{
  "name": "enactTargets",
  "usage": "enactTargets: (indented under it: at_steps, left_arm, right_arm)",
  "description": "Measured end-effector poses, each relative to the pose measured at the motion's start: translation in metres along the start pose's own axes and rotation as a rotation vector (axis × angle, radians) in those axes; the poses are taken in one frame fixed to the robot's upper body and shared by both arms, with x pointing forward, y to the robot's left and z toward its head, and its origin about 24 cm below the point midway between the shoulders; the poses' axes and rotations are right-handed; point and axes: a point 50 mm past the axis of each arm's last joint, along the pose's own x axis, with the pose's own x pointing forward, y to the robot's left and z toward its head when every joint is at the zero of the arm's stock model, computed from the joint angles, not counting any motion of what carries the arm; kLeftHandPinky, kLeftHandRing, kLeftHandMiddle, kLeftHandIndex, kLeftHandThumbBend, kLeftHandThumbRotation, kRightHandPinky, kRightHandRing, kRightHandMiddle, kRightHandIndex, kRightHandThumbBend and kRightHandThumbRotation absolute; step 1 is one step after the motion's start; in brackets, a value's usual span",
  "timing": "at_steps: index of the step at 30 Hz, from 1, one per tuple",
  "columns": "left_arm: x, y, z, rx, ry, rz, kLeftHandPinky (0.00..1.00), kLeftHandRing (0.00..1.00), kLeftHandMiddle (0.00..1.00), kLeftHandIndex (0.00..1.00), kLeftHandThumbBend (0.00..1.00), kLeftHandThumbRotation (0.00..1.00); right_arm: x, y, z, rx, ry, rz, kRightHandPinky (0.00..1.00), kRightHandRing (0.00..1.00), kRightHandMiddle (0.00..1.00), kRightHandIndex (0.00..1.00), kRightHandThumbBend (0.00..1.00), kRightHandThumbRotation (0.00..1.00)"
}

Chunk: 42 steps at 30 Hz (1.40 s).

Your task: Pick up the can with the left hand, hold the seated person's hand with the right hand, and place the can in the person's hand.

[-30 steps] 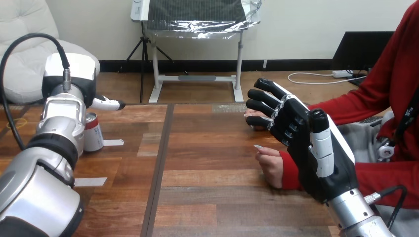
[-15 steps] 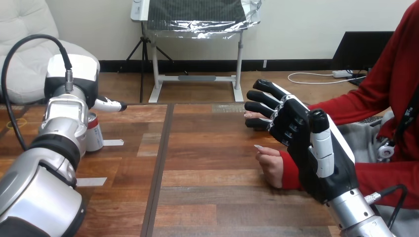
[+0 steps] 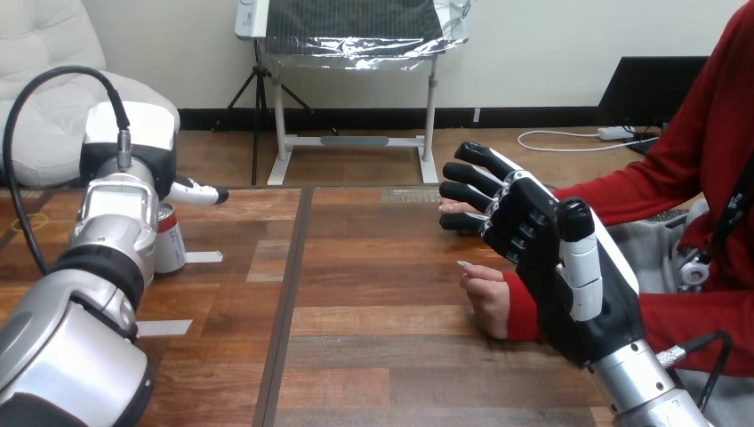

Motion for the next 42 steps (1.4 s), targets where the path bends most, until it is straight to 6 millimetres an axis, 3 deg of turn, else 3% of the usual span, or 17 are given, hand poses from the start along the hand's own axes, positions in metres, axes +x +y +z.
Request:
enactTargets:
  at_steps: [42]
  left_arm:
    - [-0.006, -0.031, 0.009, -0.035, -0.018, -0.090, 0.91, 0.93, 0.94, 0.92, 0.77, 0.85]
  right_arm:
    - [0.000, -0.001, 0.001, -0.003, 0.000, -0.002, 0.78, 0.87, 0.87, 0.88, 0.87, 1.00]
